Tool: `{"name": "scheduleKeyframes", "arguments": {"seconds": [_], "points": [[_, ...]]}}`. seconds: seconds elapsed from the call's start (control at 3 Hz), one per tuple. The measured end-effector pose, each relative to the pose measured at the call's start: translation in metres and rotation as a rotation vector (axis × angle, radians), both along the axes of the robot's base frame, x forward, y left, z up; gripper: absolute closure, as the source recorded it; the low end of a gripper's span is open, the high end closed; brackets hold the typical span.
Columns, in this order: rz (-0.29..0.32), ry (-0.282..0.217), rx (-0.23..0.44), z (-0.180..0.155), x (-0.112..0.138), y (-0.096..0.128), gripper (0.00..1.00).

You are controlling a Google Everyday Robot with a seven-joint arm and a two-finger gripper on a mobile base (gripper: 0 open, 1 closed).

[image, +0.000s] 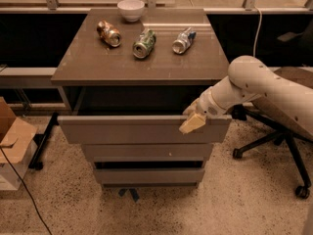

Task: Open top drawer

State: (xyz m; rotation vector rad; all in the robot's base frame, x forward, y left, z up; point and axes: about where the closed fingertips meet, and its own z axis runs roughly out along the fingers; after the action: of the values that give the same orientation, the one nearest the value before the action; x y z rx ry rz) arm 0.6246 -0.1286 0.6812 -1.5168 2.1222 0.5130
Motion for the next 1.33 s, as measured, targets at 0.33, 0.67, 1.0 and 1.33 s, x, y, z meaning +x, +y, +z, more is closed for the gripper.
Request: {"name": "scheduleKeyframes", "arguments": {"seconds": [0.33, 0.67, 1.0, 1.33], "points": [[0.007, -0.007, -0.048, 0.002, -0.003, -0.001, 0.00], [0.018, -0.017, -0.073, 0.004, -0.005, 0.000, 0.00], [0.029, 0.000, -0.095, -0.005, -0.005, 0.000, 0.00], [0.024, 0.052, -0.130, -0.026, -0.012, -0.009, 0.00]]}}
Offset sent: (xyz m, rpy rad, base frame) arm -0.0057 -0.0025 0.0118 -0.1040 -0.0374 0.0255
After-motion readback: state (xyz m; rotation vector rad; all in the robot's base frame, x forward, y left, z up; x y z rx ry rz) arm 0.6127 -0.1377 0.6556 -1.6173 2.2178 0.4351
